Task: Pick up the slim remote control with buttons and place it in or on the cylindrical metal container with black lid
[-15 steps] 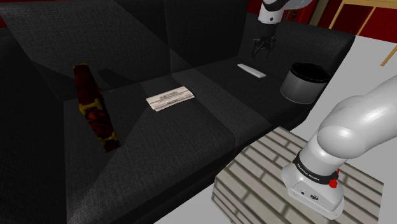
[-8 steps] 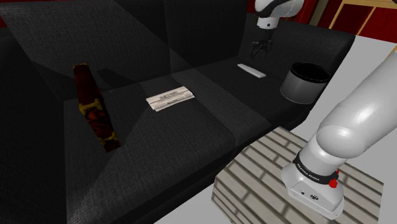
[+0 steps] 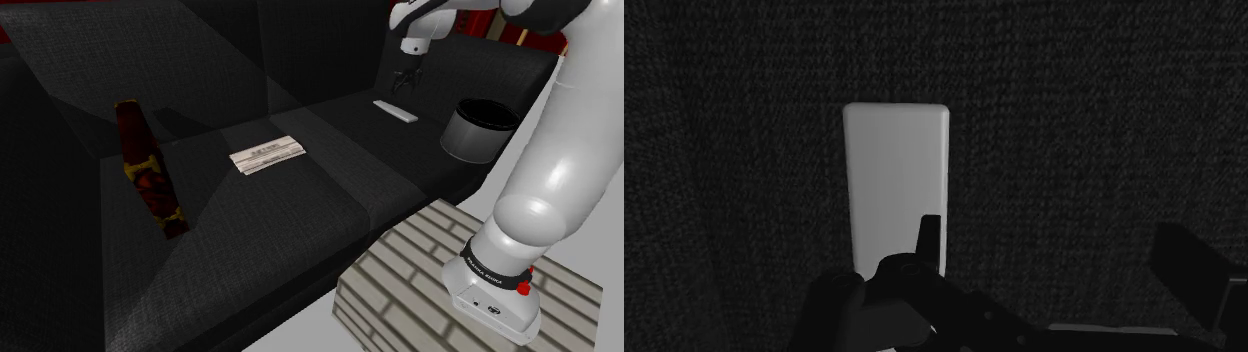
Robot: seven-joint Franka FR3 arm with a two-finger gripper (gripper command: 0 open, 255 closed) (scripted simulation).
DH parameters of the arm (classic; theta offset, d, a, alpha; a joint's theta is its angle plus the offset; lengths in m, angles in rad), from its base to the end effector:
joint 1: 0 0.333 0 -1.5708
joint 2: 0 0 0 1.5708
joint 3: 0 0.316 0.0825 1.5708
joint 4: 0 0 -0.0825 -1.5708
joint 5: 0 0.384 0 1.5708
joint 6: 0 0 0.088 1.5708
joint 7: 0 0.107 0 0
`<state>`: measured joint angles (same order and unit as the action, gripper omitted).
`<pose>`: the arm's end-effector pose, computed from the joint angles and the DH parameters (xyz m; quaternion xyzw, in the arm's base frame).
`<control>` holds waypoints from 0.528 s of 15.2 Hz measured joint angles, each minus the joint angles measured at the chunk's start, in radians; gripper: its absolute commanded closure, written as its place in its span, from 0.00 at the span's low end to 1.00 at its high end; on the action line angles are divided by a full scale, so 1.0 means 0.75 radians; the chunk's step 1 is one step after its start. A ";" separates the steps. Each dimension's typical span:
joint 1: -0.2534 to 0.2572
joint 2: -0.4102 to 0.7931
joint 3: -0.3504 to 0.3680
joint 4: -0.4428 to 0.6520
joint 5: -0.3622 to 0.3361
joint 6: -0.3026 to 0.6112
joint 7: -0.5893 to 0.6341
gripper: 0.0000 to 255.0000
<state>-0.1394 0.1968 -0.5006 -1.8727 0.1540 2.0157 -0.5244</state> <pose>0.4942 -0.3406 0.4176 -0.9958 0.0884 -0.0008 0.0258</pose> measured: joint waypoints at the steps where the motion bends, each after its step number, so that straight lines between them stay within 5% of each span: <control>1: -0.024 0.065 0.000 0.060 0.037 -0.008 -0.034 0.00; 8: -0.210 0.457 0.041 0.474 0.223 -0.095 -0.190 0.00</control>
<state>-0.2967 0.5394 -0.4697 -1.5170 0.3215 1.9441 -0.6670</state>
